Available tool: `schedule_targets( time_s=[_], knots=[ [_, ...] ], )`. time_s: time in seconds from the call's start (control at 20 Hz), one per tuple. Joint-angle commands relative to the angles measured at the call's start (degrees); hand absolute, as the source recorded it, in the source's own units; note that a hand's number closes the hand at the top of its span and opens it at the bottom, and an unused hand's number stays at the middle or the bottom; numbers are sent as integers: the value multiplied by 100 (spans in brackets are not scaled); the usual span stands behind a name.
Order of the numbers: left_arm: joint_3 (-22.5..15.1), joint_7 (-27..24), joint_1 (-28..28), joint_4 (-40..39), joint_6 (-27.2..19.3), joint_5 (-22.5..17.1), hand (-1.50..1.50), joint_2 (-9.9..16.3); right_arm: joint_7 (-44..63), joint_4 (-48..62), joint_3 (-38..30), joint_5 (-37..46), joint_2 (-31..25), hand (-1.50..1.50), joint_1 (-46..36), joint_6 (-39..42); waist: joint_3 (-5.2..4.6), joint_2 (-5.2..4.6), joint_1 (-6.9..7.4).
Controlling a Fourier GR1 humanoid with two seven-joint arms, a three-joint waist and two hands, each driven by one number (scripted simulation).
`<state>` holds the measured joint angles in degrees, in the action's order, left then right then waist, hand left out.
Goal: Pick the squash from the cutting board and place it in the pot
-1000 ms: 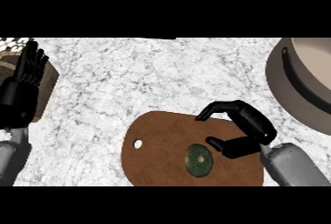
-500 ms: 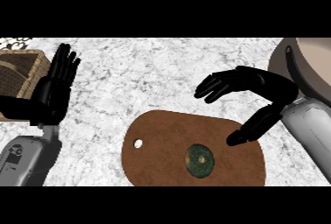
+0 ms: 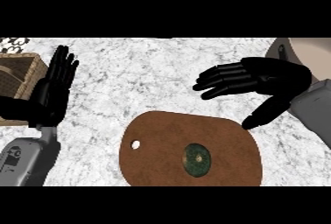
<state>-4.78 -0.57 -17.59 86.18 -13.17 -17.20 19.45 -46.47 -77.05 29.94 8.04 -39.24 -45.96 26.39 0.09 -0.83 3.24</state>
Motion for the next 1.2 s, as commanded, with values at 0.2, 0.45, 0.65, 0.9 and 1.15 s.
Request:
schedule_targets(
  time_s=[0.2, 0.45, 0.65, 0.9, 1.15],
  knots=[
    [152, 75, -110, -87, -121, 52, 0, -91, -960, 141, 925, 1093, -43, -150, -410, 237, -10, 57, -221],
    [346, 422, -228, 116, -83, 64, 0, 118, -329, -174, 1302, 1553, 271, -150, -126, -111, -9, 86, -281],
    [191, 212, 265, 350, 51, 119, 0, -59, -21, -131, 1451, 1804, 349, -150, -89, 57, -11, 88, -263],
    [439, 90, 223, 118, 221, 115, 0, 31, -167, 10, 1700, 2226, 602, -150, 240, -226, -9, 78, -275],
    [387, 149, 360, 205, 128, 241, 0, -201, -468, -80, 1602, 2504, 590, -150, 593, -432, -9, 83, -302]
  ],
)
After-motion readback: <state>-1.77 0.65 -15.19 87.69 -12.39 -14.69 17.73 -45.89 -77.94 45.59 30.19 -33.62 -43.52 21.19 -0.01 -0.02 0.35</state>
